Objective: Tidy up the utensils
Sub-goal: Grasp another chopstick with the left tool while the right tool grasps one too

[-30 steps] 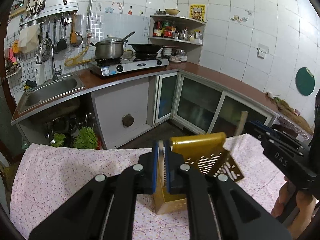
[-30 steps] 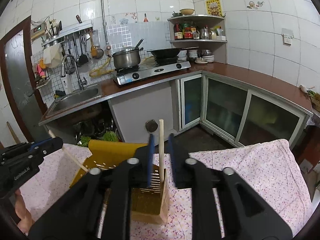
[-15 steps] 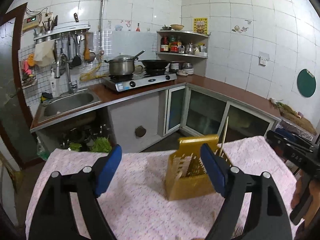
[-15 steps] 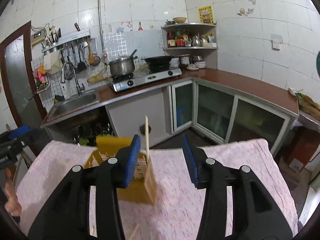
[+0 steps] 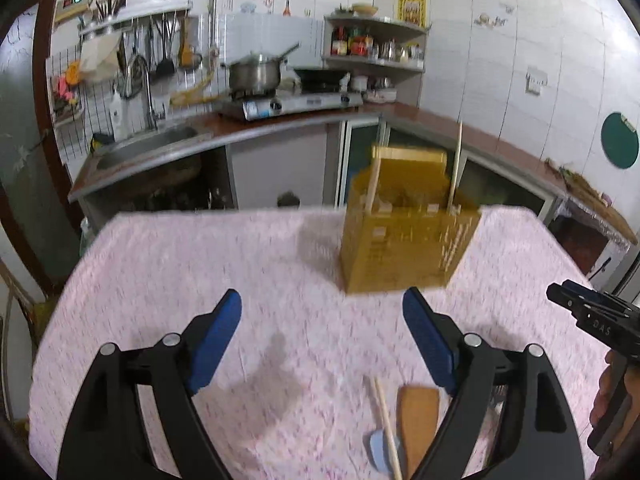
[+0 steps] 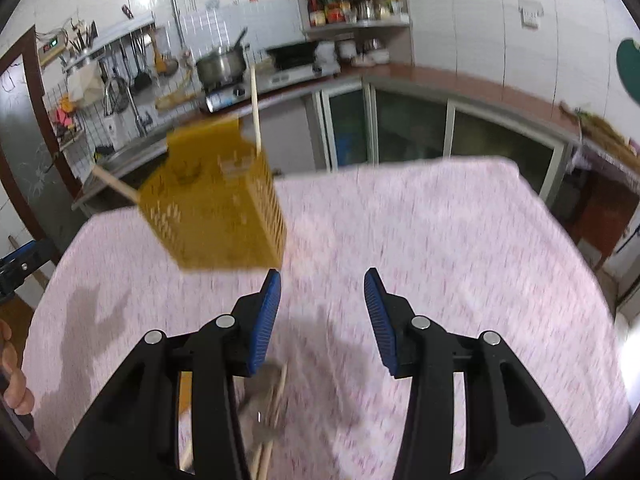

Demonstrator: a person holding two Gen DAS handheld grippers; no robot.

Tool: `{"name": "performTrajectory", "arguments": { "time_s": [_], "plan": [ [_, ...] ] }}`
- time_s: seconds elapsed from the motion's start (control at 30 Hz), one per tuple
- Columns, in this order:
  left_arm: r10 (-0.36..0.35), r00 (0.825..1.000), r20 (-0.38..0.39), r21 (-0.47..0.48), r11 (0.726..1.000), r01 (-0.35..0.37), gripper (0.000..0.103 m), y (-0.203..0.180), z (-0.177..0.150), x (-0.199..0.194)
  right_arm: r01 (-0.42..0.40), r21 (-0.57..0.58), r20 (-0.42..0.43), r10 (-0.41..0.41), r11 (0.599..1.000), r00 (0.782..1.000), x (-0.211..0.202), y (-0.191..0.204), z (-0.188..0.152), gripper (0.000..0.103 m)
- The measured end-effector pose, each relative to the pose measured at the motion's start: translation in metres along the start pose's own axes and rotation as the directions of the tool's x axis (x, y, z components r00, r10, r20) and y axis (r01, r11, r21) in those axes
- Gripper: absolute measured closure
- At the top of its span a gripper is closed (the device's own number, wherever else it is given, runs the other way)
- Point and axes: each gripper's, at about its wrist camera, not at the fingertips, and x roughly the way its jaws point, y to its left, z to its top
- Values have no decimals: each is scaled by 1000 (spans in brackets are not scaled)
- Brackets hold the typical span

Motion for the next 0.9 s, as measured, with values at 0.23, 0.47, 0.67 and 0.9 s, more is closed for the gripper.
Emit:
{"name": "performTrajectory", "arguments": {
  "time_s": [0.23,0.47,0.67,0.9],
  "plan": [
    [-23,989,-147,-22,1000,20,21,-6,-44,31,-5,28,-125,8,1000,992,17,4,-41,59],
    [-39,962,-270,-54,998,25,22,-9,-65,55,8,24,-226,-2,1000,974,32,16,-59,59],
    [-52,943,-329,-83,996,26,22,-11,-71,69,21,22,-278,-14,1000,960,43,27,-62,59],
    [-64,917,-395,-84,996,33,50,-20,-72,86,8,9,-309,-5,1000,951,50,42,-61,83]
  ]
}}
